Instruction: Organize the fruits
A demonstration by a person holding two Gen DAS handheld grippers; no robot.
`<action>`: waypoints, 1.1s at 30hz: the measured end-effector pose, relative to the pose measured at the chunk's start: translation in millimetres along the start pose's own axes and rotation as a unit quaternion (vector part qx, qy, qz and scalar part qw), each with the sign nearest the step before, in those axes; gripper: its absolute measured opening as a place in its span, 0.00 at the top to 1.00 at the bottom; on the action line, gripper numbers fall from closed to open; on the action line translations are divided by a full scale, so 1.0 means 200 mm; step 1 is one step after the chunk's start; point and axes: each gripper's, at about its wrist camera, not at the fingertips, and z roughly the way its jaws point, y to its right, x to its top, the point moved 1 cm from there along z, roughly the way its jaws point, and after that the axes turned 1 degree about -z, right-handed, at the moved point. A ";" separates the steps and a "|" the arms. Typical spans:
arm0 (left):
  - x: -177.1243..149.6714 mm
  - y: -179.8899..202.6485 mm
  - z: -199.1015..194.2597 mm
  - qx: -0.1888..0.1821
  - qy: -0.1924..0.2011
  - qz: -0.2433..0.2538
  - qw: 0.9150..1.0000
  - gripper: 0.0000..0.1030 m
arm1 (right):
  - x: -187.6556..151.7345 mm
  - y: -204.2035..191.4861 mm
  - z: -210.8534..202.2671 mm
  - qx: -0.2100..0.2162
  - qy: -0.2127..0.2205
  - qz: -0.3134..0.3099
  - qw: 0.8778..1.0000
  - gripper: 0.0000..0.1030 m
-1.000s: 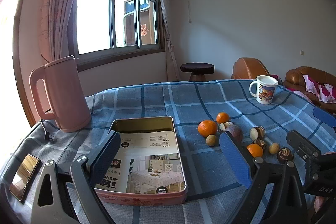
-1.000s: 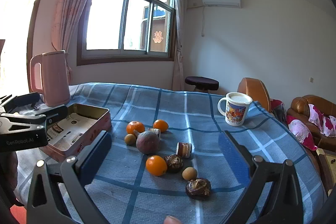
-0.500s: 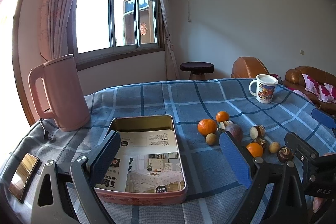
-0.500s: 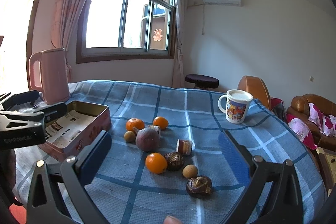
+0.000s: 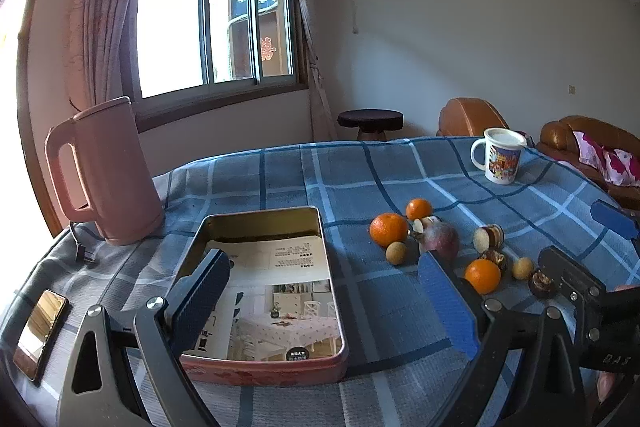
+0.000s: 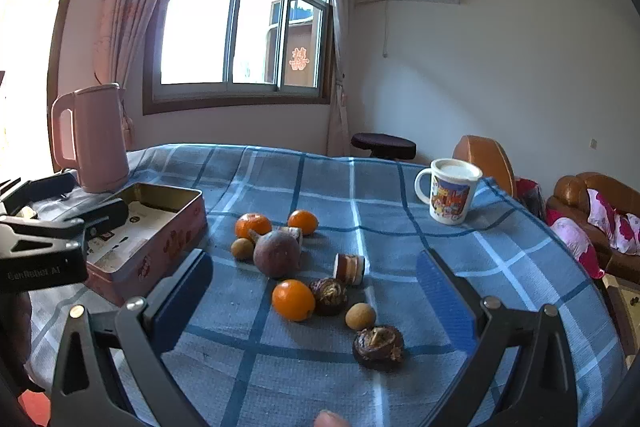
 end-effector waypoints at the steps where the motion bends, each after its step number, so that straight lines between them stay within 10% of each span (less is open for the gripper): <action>1: 0.00 0.01 0.00 0.000 -0.001 0.002 1.000 0.06 | 0.00 0.00 0.00 0.000 -0.001 0.000 1.000 0.00; 16: -0.09 0.10 0.11 -0.018 -0.031 0.016 0.999 0.06 | -0.17 0.15 0.11 -0.024 -0.054 0.035 0.998 0.00; 33: -0.09 0.31 0.20 -0.117 -0.077 0.034 0.990 0.06 | -0.26 0.30 0.19 -0.032 -0.135 0.032 0.990 0.23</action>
